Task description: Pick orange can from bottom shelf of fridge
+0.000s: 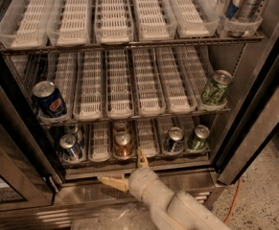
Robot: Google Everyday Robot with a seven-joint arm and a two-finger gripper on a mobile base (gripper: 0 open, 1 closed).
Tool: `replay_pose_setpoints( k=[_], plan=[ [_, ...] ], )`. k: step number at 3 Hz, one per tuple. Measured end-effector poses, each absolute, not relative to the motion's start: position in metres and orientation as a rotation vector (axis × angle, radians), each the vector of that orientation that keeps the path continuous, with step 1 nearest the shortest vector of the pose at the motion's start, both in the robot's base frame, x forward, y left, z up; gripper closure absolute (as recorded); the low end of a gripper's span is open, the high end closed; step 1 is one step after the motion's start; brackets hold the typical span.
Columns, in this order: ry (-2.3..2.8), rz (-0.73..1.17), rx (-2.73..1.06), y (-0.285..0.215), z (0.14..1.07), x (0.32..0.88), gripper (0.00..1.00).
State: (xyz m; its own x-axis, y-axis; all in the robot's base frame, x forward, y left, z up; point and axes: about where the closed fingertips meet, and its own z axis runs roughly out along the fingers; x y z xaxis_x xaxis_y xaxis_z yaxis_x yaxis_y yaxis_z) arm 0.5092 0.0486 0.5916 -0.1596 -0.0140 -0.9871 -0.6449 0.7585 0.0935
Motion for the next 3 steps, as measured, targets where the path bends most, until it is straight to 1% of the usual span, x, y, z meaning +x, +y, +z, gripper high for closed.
replay_pose_setpoints(
  k=[1,2,3],
  plan=[
    [1.647,0.562,-0.518,0.062,0.584,0.523,0.0],
    [1.647,0.562,-0.518,0.062,0.584,0.523,0.0],
    [1.621,0.492,-0.463,0.056,0.583,0.544,0.0]
  ],
)
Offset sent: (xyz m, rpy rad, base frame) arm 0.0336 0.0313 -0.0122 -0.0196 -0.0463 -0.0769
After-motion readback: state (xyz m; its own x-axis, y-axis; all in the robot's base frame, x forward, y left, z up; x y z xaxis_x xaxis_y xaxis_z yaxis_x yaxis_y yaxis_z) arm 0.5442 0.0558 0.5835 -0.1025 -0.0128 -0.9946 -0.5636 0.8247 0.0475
